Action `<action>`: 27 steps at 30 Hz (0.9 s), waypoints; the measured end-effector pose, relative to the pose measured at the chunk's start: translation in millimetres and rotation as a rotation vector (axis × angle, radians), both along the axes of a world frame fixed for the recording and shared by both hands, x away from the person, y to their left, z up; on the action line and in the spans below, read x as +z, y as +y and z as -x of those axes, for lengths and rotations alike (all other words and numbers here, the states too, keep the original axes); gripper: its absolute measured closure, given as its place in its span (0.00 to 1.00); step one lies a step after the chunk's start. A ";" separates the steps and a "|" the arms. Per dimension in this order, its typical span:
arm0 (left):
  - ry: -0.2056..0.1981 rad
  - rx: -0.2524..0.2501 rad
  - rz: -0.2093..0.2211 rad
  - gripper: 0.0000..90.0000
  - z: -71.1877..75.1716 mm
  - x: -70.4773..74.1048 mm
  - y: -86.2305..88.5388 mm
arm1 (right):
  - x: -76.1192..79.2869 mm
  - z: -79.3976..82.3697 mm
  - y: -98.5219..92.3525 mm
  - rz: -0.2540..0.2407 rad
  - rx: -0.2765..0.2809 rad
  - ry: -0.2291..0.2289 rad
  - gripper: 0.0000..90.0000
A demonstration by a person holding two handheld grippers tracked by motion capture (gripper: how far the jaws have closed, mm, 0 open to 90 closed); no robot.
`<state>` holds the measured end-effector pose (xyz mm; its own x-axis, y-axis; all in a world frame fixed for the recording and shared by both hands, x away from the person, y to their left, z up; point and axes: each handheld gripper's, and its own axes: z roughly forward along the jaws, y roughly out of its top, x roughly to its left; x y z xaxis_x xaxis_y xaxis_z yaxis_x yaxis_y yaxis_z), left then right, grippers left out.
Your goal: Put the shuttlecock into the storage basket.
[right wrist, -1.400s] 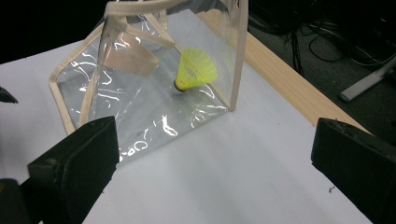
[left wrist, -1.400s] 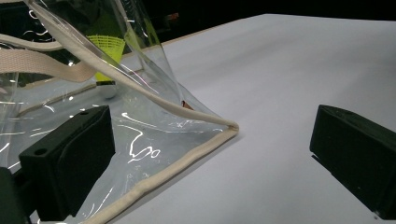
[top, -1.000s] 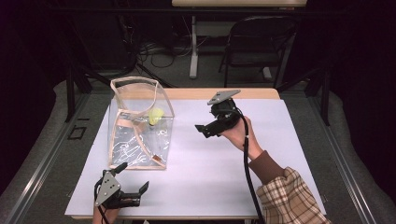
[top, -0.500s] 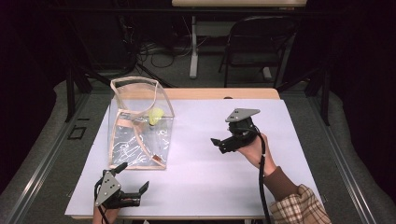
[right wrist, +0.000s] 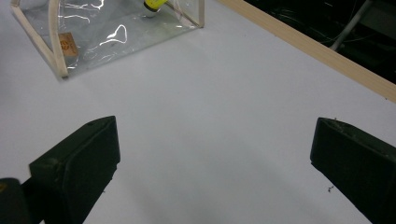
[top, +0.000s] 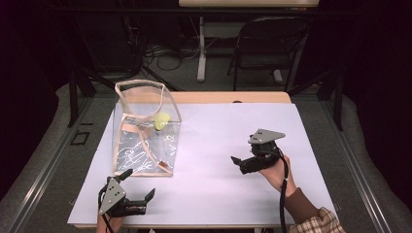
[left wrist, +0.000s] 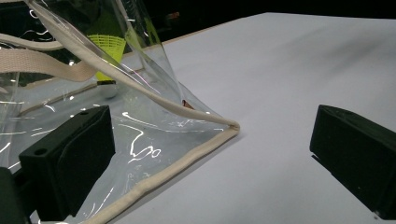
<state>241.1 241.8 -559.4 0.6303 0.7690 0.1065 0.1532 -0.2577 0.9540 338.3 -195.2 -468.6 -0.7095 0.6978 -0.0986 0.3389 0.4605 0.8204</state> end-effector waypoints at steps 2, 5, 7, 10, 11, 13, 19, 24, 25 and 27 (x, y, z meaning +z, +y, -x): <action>0.000 0.001 0.001 0.00 0.1 0.0 0.0 | -4.1 4.0 -4.3 -0.005 -0.005 -0.001 0.01; 0.002 0.001 0.001 0.00 -0.1 -0.1 0.0 | -9.7 10.4 -11.1 -0.007 -0.020 -0.009 0.01; 0.003 0.002 0.003 0.00 -0.2 -0.2 -0.1 | -13.4 14.1 -15.3 -0.012 -0.028 -0.007 0.01; 0.002 0.002 0.001 0.00 -0.2 -0.2 0.0 | -18.9 19.7 -20.7 -0.016 -0.038 -0.009 0.01; 0.003 0.003 0.002 0.00 -0.1 -0.2 -0.1 | -21.1 22.0 -22.7 -0.018 -0.041 -0.012 0.02; 0.003 0.003 0.000 0.00 -0.1 -0.2 0.1 | -24.2 25.6 -25.3 -0.014 -0.048 -0.016 0.02; 0.005 0.004 0.003 0.00 -0.3 -0.5 -0.4 | -34.1 36.7 -35.0 -0.016 -0.065 -0.029 0.02; 0.006 0.004 0.002 0.00 -0.3 -0.5 -0.4 | -40.0 44.6 -40.3 -0.021 -0.072 -0.048 0.02; 0.006 0.004 0.002 0.00 -0.4 -0.5 -0.4 | -41.0 46.1 -41.1 -0.021 -0.072 -0.049 0.02; 0.006 0.005 0.002 0.00 -0.4 -0.5 -0.4 | -41.7 47.5 -42.0 -0.019 -0.072 -0.052 0.02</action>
<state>241.5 241.4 -559.9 0.6274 0.7720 0.1014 0.1599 -0.2552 0.9536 290.8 -237.2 -510.3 -0.6518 0.7488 -0.1204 0.3271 0.4208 0.8461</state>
